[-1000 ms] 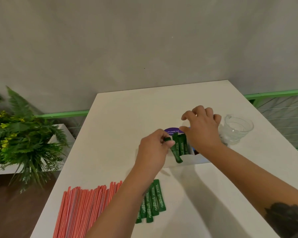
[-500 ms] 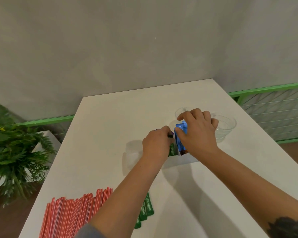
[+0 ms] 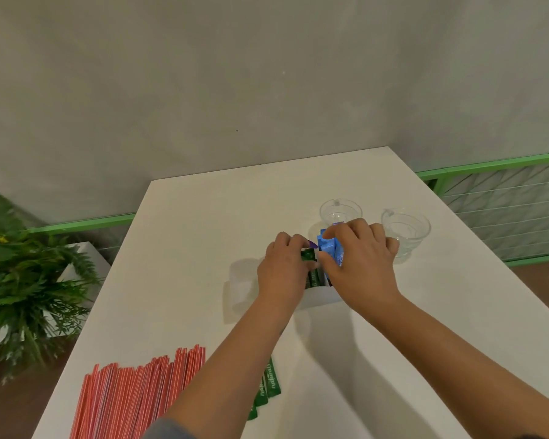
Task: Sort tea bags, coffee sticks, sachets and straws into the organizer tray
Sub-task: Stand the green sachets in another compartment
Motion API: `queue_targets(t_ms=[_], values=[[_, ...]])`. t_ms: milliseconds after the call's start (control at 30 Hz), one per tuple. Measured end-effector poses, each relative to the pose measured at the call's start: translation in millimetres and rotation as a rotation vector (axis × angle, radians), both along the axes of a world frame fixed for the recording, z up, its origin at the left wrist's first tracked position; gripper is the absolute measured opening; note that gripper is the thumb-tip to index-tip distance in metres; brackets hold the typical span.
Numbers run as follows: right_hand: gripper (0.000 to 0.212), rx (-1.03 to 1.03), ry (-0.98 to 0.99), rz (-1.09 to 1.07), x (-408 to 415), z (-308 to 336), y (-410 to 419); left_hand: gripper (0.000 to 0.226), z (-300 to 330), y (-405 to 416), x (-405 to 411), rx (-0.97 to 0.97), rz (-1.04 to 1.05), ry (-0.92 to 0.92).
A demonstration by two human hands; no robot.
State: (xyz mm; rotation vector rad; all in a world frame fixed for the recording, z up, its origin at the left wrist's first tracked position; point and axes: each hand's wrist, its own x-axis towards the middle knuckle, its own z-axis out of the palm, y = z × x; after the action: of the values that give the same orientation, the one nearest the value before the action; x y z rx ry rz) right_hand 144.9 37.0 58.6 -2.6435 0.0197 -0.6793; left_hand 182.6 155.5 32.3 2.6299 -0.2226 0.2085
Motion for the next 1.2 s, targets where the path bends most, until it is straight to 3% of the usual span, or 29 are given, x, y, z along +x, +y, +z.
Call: queue_targets(t_ms=[167,400,633,833,1200], values=[[0.018,0.067,-0.004,0.059,-13.3,-2.2,13.8,0.020,7.2,18.6,-12.5,-0.095,0.054,-0.041],[0.019,0.144,0.182,0.245,-41.0,-9.5,42.3,0.020,10.9,65.1,-42.5,-0.174,0.127,-0.036],[0.023,0.068,0.501,0.294,-55.0,-40.2,72.2,0.022,-1.8,103.2,-84.0,-0.211,0.197,0.026],[0.030,-0.088,0.636,0.289,-60.9,-56.7,92.4,0.022,-9.2,116.7,-109.0,-0.217,0.223,0.083],[0.031,-0.101,0.646,0.242,-66.4,-62.4,99.7,0.022,-18.5,129.9,-131.5,-0.215,0.276,0.204]])
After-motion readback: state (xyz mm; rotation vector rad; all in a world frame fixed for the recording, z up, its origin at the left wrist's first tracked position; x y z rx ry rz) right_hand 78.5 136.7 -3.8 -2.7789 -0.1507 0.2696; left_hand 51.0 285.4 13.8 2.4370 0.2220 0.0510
